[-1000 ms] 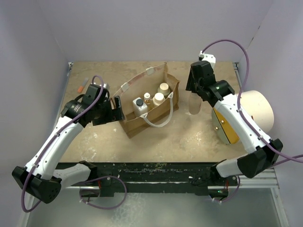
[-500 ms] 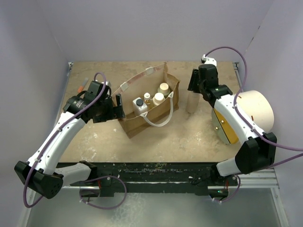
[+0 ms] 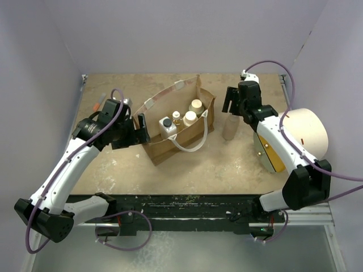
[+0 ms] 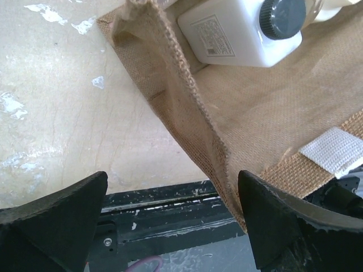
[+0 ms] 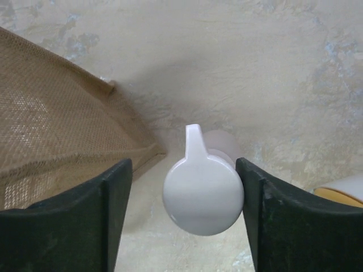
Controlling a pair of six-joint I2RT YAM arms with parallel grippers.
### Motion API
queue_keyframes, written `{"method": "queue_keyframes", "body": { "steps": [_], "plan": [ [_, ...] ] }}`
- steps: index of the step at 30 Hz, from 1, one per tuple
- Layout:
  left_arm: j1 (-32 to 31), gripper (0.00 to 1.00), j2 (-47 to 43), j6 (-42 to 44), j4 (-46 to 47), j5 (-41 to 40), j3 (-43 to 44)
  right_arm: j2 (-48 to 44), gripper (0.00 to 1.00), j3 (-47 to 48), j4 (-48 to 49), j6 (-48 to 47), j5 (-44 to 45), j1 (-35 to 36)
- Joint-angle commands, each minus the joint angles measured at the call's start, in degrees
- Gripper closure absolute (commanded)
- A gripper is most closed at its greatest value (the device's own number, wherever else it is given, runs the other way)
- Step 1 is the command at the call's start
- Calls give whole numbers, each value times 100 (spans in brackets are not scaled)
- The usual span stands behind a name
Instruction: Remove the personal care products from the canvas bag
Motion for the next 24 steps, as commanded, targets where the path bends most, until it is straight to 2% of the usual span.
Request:
{"method": "queue_keyframes", "body": {
  "steps": [1,3,6,8,11,13,16,19,24],
  "plan": [
    [23,1,-154,-57,118,401,-166,-656,20,75,-105,-12,161,-9],
    [22,1,-180,-72,152,576,-305,-831,15,139,-141,-209,165,-5],
    [22,1,-230,-86,307,886,-588,-1036,13,282,-547,-143,-183,8],
    [23,1,-206,-73,339,1043,-707,-1172,13,363,-774,-6,-556,52],
    [21,1,-142,-14,353,1226,-813,-1346,18,499,-1091,425,-1395,250],
    [22,1,-121,24,365,1305,-891,-1454,20,587,-1189,751,-1898,655],
    [23,1,-120,78,499,1497,-1066,-1426,21,954,-1468,897,-2065,1528],
    [23,1,-52,136,609,1651,-1192,-1183,22,1517,-1939,785,-2066,2188],
    [23,1,141,242,647,1715,-1281,-356,21,2352,-2158,175,-1938,3010]
  ]
}}
